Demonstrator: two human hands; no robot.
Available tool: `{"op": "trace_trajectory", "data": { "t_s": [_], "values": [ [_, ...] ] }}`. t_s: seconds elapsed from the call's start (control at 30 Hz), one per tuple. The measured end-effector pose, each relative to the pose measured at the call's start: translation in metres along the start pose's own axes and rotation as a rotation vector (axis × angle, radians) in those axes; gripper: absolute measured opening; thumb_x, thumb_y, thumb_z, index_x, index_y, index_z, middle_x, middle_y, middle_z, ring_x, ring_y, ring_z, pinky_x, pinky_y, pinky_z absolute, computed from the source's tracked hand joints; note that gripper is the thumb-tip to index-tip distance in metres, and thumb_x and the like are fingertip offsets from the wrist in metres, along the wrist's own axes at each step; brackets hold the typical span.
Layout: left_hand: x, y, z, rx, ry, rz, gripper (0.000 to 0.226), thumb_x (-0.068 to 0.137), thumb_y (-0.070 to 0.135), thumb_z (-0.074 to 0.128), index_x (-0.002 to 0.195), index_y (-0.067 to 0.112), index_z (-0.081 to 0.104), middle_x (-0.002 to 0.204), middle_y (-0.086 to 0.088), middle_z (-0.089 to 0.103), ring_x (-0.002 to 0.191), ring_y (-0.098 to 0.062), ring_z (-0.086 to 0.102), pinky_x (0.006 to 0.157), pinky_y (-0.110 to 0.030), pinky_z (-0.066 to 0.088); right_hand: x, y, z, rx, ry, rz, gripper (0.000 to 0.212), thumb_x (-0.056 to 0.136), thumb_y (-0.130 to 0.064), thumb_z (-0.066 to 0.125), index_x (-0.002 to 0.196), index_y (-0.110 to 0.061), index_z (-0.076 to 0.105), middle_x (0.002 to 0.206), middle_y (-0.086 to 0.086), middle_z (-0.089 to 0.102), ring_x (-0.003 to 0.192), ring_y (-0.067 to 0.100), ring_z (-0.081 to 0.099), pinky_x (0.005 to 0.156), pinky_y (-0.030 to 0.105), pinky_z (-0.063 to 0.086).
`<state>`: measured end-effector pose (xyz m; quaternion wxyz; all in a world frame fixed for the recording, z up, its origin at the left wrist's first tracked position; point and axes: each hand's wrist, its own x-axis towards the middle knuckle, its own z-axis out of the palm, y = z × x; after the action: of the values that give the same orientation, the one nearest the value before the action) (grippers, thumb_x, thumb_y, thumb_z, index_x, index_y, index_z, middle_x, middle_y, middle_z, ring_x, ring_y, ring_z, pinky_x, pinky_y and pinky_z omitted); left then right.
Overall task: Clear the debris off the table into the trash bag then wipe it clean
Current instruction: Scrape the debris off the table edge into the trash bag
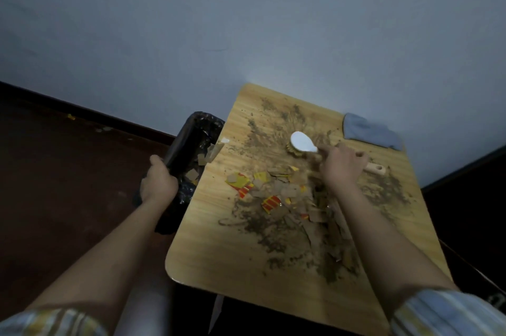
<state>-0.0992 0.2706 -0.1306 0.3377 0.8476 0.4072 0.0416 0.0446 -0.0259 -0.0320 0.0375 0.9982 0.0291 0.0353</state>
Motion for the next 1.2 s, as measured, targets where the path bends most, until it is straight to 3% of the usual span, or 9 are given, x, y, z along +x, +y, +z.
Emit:
{"op": "trace_trajectory", "data": {
  "t_s": [0.2,0.37,0.53,0.73,0.93,1.2],
  "values": [
    [-0.001,0.009,0.01,-0.002,-0.021,0.02,0.027,0.09,0.002,0.051,0.113,0.004,0.037,0.114,-0.026,0.057,0.101,-0.046,0.056,0.07,-0.041,0.037,-0.004,0.07,0.009,-0.113,-0.096,0.313,0.028,0.097,-0.02,0.048,0.122,-0.023,0.061,0.122,0.012,0.054,0.118,0.031,0.048,0.108,0.049,0.026],
    [0.0,0.011,0.013,0.01,-0.025,0.022,0.027,0.089,0.001,0.051,0.112,0.003,0.037,0.113,-0.026,0.058,0.1,-0.046,0.056,0.07,-0.039,0.037,-0.008,0.077,0.025,-0.216,-0.16,0.4,0.024,0.094,-0.013,0.049,0.112,-0.02,0.062,0.118,0.01,0.057,0.116,0.029,0.048,0.106,0.049,0.026],
    [0.0,0.011,0.014,0.012,-0.027,0.025,0.027,0.09,0.001,0.051,0.113,0.004,0.037,0.112,-0.025,0.058,0.098,-0.045,0.057,0.068,-0.04,0.039,-0.002,0.039,0.034,-0.251,-0.121,0.224,0.019,0.094,-0.016,0.047,0.101,-0.023,0.064,0.11,0.007,0.06,0.11,0.027,0.051,0.101,0.046,0.025],
    [0.001,0.01,0.011,0.011,-0.017,0.023,0.027,0.089,0.001,0.05,0.112,0.004,0.036,0.113,-0.025,0.058,0.098,-0.044,0.058,0.071,-0.042,0.041,0.006,-0.022,0.035,-0.228,-0.083,-0.005,0.021,0.09,-0.018,0.056,0.108,-0.026,0.061,0.113,0.006,0.058,0.113,0.026,0.048,0.1,0.047,0.024],
    [0.005,0.007,0.007,0.016,0.005,0.009,0.028,0.089,0.001,0.051,0.112,0.006,0.036,0.114,-0.023,0.058,0.099,-0.044,0.058,0.069,-0.039,0.038,0.002,-0.072,0.032,-0.159,-0.031,-0.182,0.027,0.095,-0.015,0.044,0.114,-0.024,0.061,0.121,0.007,0.057,0.119,0.027,0.047,0.106,0.049,0.02],
    [0.01,0.003,0.008,0.018,0.019,-0.003,0.03,0.088,0.002,0.053,0.112,0.007,0.037,0.113,-0.022,0.059,0.1,-0.044,0.057,0.069,-0.039,0.037,-0.002,-0.076,0.02,-0.044,-0.017,-0.327,0.038,0.092,-0.012,0.049,0.123,-0.031,0.06,0.114,0.004,0.056,0.113,0.024,0.047,0.098,0.044,0.021]
  ]
}}
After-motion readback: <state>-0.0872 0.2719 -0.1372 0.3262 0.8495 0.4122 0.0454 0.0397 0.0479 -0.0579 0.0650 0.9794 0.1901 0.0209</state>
